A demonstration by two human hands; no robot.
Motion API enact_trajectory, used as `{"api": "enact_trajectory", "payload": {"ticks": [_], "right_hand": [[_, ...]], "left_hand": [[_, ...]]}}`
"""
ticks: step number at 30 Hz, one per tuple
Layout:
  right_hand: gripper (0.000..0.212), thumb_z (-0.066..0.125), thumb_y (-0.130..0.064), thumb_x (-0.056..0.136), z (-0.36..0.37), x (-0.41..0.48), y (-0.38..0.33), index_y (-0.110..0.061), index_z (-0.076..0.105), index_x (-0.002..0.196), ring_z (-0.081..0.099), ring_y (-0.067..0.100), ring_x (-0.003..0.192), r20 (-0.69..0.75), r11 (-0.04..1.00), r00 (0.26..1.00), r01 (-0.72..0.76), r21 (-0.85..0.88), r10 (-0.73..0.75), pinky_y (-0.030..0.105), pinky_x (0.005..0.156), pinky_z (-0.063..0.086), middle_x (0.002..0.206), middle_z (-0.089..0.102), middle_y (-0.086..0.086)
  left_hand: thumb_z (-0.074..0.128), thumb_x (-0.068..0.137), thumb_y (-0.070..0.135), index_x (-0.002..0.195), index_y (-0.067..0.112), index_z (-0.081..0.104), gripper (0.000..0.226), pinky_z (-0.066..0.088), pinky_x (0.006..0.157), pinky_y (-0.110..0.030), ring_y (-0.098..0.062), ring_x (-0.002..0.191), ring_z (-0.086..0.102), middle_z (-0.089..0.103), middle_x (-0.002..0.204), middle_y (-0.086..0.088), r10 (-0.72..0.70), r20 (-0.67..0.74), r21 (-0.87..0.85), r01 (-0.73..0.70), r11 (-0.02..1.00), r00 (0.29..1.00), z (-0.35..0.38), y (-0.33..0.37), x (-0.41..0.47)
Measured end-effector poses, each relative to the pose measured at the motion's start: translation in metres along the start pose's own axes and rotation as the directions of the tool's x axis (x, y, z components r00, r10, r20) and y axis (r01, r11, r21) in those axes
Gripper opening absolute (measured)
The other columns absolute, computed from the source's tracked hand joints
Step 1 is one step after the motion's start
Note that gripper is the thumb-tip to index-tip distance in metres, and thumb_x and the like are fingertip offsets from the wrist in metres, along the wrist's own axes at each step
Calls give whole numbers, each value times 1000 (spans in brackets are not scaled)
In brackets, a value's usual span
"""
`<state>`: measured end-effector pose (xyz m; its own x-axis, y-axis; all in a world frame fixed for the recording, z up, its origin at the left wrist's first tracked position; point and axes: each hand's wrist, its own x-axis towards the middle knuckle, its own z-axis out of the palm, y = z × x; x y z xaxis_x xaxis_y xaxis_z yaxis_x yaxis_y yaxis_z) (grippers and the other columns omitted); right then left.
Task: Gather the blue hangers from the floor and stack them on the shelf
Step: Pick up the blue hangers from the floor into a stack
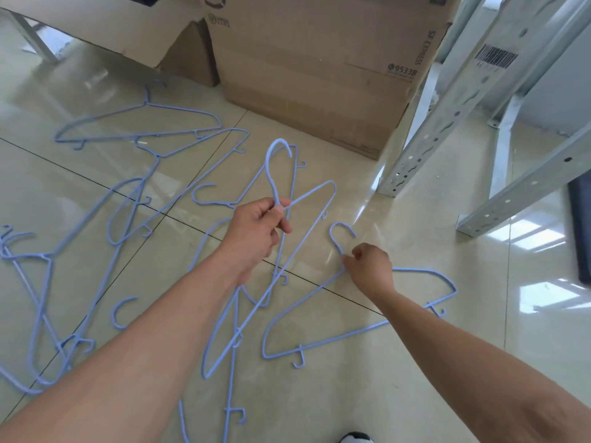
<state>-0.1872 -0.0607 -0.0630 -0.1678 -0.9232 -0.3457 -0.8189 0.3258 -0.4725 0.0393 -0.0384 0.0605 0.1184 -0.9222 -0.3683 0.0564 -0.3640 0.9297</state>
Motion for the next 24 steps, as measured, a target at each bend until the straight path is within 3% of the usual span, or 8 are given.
{"api": "enact_trajectory", "payload": {"ticks": [4,8,12,14,17,20,24], "right_hand": [[14,60,-20,85,15,6,-9,-9,66,92,57,30,79,7,982,999,52,-180,-51,31,65,41,94,64,11],[13,54,-16,90,17,8,-11,-10,66,94,62,32,89,10,960,999,42,-276,-41,30,66,41,97,65,10],[5,50,-13,87,4,-4,-19,-11,55,88,54,32,80,11,960,1000,-17,-280,21,32,66,41,86,55,6],[6,51,-15,85,-9,-14,-23,-9,52,87,51,32,73,7,963,1000,29,-269,-28,33,63,41,85,61,9],[8,56,-18,87,-39,-34,-35,-12,58,91,59,31,74,-52,969,974,210,-132,-219,36,65,49,79,68,6],[3,64,-18,89,-70,-58,-65,-16,62,91,64,17,74,-133,922,931,357,150,-339,28,67,49,76,70,-3],[5,68,-20,91,-85,-76,-118,-16,67,94,67,1,79,-204,772,867,498,396,-454,9,68,49,85,72,-11]], "left_hand": [[44,101,15,115,13,63,24,17,40,-22,-11,44,25,57,70,-5,4,-10,1,-4,1000,1000,-1,1,-6],[45,101,15,113,12,63,22,19,39,-20,-11,44,25,58,70,-6,-8,-25,7,8,1000,1000,-1,2,-8],[45,99,11,107,6,63,20,29,42,-23,-14,49,38,67,80,-7,10,-54,14,-9,1000,999,-2,4,-7],[49,98,11,103,6,65,18,36,46,-23,-14,56,46,70,84,-7,22,-69,22,-21,1000,997,-5,7,-5],[51,97,10,105,4,64,16,35,47,-23,-14,58,48,70,82,-6,20,-65,-6,-20,1000,998,-9,12,-3],[49,97,6,111,6,61,19,36,49,-24,-16,63,55,71,83,-6,28,-59,-9,-29,1000,998,-12,14,-3],[49,98,6,115,3,61,22,58,67,-31,-23,81,69,72,97,-17,10,-14,-8,-10,1000,1000,-9,14,-7]]}}
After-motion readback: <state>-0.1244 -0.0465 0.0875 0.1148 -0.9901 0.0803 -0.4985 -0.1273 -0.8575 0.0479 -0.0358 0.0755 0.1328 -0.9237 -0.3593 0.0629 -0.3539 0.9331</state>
